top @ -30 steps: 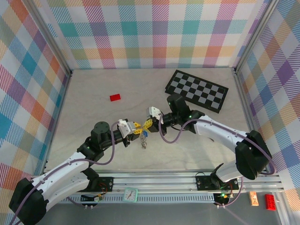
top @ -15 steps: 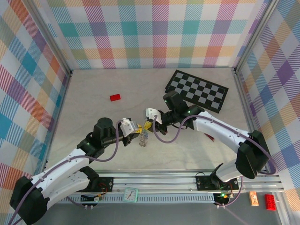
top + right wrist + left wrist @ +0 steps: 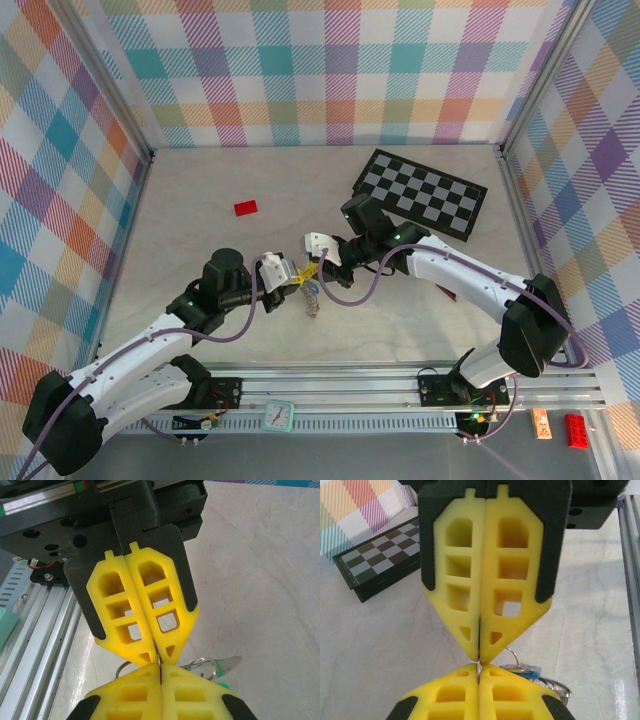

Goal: Put the keys on the keyring

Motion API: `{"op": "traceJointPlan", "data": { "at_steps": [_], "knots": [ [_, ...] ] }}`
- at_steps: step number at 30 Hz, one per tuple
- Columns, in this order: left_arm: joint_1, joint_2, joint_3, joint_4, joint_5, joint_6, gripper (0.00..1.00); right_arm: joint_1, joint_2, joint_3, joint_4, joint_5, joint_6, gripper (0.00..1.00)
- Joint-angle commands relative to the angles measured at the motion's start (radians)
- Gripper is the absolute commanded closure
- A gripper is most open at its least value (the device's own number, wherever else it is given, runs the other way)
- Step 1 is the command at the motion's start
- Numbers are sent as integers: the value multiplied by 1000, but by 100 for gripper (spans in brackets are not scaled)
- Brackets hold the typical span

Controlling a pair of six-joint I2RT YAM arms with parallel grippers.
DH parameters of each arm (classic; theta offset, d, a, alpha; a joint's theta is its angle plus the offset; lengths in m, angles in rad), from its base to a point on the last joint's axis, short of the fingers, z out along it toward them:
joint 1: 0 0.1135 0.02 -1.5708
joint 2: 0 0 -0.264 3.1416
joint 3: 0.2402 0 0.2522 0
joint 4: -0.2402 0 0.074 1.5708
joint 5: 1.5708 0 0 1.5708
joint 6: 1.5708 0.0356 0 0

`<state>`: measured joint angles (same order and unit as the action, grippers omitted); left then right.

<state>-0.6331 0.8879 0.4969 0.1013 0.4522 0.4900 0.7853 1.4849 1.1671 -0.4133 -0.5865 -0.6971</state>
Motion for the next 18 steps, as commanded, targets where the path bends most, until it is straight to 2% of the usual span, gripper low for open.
{"op": "traceJointPlan", "data": {
  "at_steps": [1, 3, 4, 5, 8, 12, 18],
  "knots": [
    [-8, 7, 38, 9, 29, 13, 100, 12, 5, 30, 2, -44, -12, 100],
    [-9, 7, 37, 13, 32, 11, 100, 10, -5, 19, 25, -30, 25, 97],
    [-8, 7, 35, 16, 31, 8, 100, 6, -15, 6, 42, -22, 53, 84],
    [-8, 7, 32, 20, 31, 5, 100, -1, -26, -12, 60, -17, 82, 76],
    [-8, 2, 22, 38, 27, -4, 100, -36, -67, -67, 110, -19, 181, 61],
    [-8, -4, 8, 61, 24, -16, 100, -49, -114, -141, 189, 6, 373, 59],
    [-8, -9, 2, 63, 20, -21, 100, -49, -162, -214, 293, 14, 751, 62]
  ]
}}
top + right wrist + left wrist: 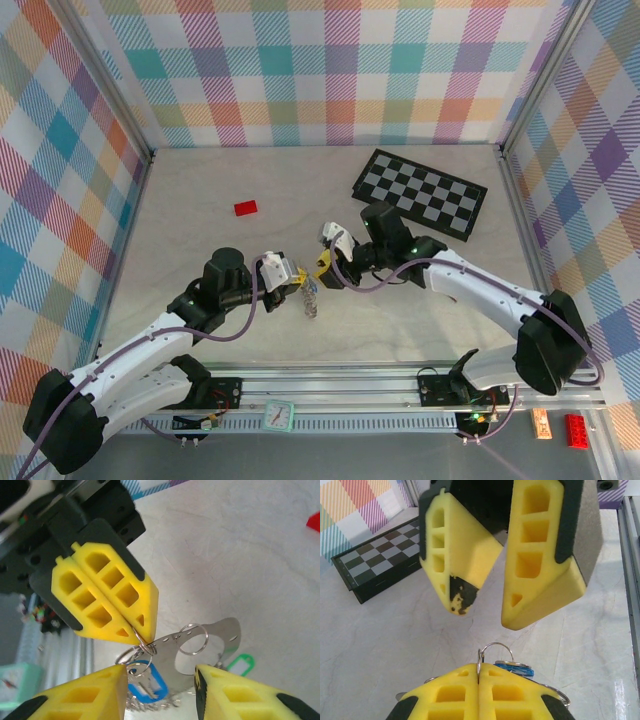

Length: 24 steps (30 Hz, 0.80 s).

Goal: Put the keys on the keyring

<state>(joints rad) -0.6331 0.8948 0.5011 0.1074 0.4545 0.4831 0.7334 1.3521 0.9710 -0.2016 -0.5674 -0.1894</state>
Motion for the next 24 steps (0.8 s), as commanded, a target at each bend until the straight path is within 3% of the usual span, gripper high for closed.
{"op": "traceJointPlan", "data": {
  "at_steps": [1, 8, 24],
  "knots": [
    [-8, -18, -4, 59, 16, -16, 100, 3, -30, -24, 82, -2, 294, 63],
    [-8, -19, -19, 91, 9, -39, 100, 3, 10, -23, 65, -76, 498, 71],
    [-8, -26, -24, 113, 4, -62, 100, 2, 42, -17, 103, -132, 535, 89]
  ]
}}
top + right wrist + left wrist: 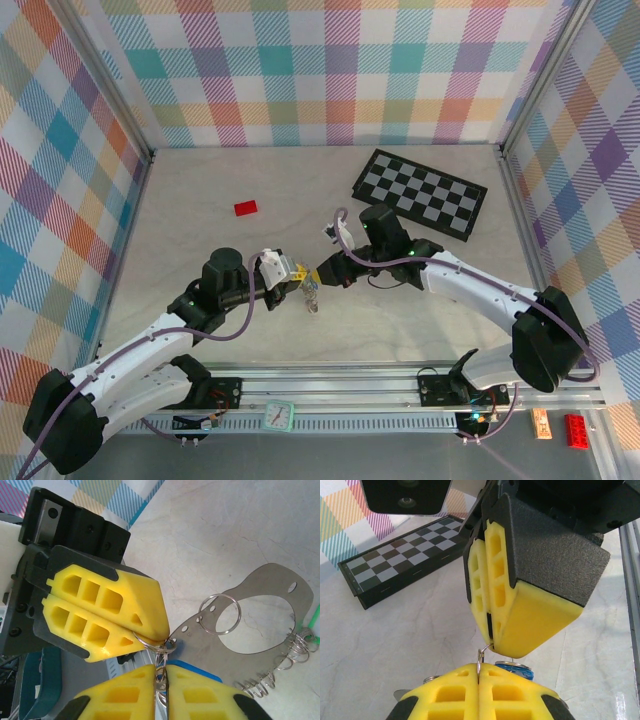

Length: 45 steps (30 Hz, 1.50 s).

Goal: Put the keys on the keyring

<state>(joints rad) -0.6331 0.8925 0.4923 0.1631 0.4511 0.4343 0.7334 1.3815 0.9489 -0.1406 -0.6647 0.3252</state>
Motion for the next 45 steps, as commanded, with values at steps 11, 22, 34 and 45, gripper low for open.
{"op": "traceJointPlan", "data": {
  "at_steps": [11, 22, 34, 45],
  "knots": [
    [-8, -35, -41, 125, 7, -33, 100, -17, 55, -11, 39, -35, 32, 100],
    [-8, -26, -64, 198, 14, -62, 100, -44, 91, -8, 100, -101, 70, 87],
    [-8, 1, -122, 392, 35, -187, 100, -55, -72, -94, 178, 4, -465, 58],
    [-8, 44, -139, 503, 100, -265, 100, -54, -35, -91, 238, -103, -647, 62]
  ]
}}
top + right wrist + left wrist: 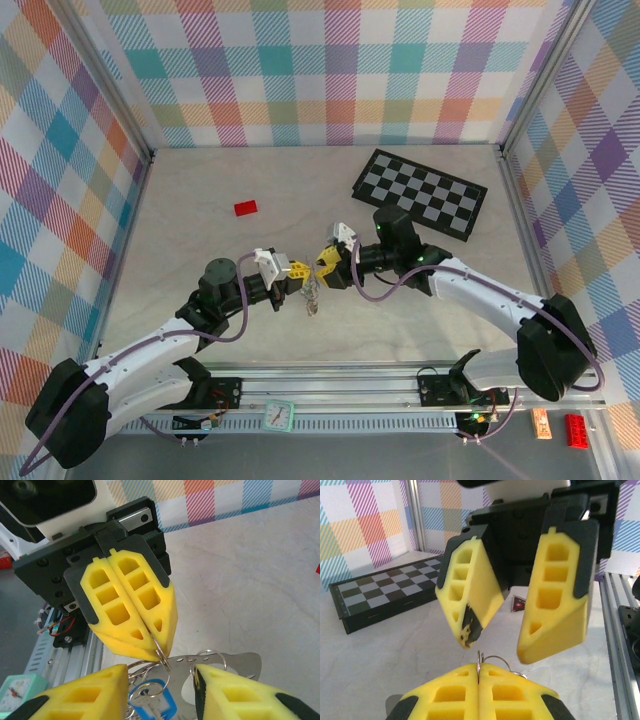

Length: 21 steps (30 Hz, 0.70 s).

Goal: Put the keys on the keyring

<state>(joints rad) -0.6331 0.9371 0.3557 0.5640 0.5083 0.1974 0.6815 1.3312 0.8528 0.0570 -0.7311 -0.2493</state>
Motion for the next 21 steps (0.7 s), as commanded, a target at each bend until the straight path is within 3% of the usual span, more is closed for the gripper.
{"op": "traceJointPlan", "data": {
  "at_steps": [1, 15, 21],
  "knots": [
    [-8, 1, -3, 104, 44, -30, 100, -2, 16, 1, 48, -32, -71, 63],
    [-8, 3, -12, 158, 59, -60, 100, -2, 52, 8, 94, -111, -93, 81],
    [-8, 31, -12, 194, 72, -88, 100, -2, 59, 10, 138, -153, -108, 96]
  ]
}}
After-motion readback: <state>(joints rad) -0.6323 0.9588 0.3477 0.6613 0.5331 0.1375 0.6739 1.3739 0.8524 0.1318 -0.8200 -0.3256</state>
